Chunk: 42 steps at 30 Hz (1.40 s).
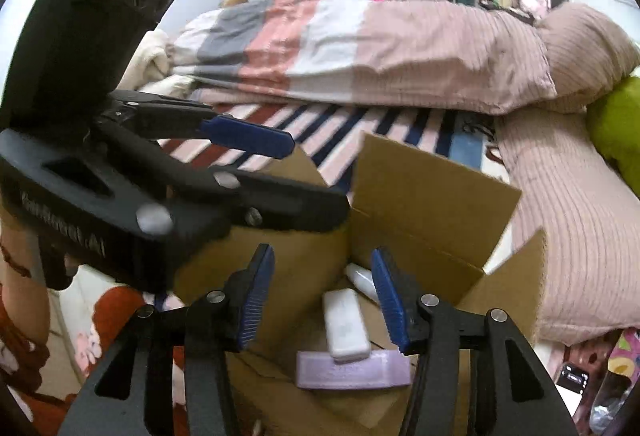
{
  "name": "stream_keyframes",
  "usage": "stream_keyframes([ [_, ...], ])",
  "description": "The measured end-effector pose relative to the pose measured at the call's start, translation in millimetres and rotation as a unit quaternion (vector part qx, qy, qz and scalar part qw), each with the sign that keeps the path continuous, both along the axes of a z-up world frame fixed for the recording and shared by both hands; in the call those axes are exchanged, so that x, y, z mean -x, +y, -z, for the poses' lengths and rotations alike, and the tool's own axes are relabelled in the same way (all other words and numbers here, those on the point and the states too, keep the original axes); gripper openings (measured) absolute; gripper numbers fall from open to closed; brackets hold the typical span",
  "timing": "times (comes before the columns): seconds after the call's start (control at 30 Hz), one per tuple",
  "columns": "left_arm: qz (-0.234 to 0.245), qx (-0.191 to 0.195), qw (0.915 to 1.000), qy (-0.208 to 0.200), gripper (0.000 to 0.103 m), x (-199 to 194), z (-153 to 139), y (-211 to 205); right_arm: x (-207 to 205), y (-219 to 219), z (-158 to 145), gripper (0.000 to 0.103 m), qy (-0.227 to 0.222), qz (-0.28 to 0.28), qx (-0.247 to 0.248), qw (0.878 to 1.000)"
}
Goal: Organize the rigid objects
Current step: 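Place the white power bank into the cardboard box with the right gripper, then grasp the blue-capped lens case with the right gripper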
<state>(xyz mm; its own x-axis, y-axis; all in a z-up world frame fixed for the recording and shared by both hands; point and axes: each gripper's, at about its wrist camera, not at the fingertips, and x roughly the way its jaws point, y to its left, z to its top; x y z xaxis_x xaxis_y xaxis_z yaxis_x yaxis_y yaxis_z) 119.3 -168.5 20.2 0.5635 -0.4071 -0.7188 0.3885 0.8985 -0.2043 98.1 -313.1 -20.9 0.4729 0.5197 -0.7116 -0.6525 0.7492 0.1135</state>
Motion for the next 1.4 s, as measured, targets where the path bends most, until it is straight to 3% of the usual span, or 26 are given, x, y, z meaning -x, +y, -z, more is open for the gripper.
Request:
stream_keyframes([
  [0.17,-0.079,-0.02,0.9957,-0.044,0.077,38,-16,77,23,46,-20,0.047,-0.02,-0.065,-0.028,0.997],
  [0.33,-0.148,-0.031,0.9868,-0.057,0.077,71,-2,153,48,122,-19,0.047,-0.016,-0.145,-0.026,0.989],
  [0.5,-0.177,-0.025,0.9828,-0.046,0.078,90,34,198,51,189,22,0.047,0.035,-0.185,-0.006,0.982],
  [0.63,-0.19,-0.011,0.9815,-0.024,0.078,99,71,226,39,211,71,0.047,0.075,-0.174,0.031,0.981],
  [0.8,-0.196,0.004,0.9805,-0.001,0.078,102,102,235,20,217,125,0.046,0.07,-0.144,0.103,0.982],
  [1.03,-0.193,0.01,0.9812,0.001,0.078,103,108,235,22,220,128,0.046,0.118,-0.183,0.052,0.975],
  [1.2,-0.2,0.008,0.9798,0.003,0.078,106,107,238,28,226,137,0.046,0.107,-0.16,0.087,0.978],
  [1.3,-0.205,0.005,0.9787,0.008,0.078,110,108,239,23,227,148,0.037,0.132,-0.166,0.079,0.974],
  [1.33,-0.206,0.003,0.9784,0.01,0.078,111,108,239,23,227,149,0.03,0.133,-0.167,0.079,0.974],
  [1.4,-0.207,0.002,0.9783,0.013,0.078,112,109,238,22,230,152,0.028,0.129,-0.165,0.088,0.974],
])
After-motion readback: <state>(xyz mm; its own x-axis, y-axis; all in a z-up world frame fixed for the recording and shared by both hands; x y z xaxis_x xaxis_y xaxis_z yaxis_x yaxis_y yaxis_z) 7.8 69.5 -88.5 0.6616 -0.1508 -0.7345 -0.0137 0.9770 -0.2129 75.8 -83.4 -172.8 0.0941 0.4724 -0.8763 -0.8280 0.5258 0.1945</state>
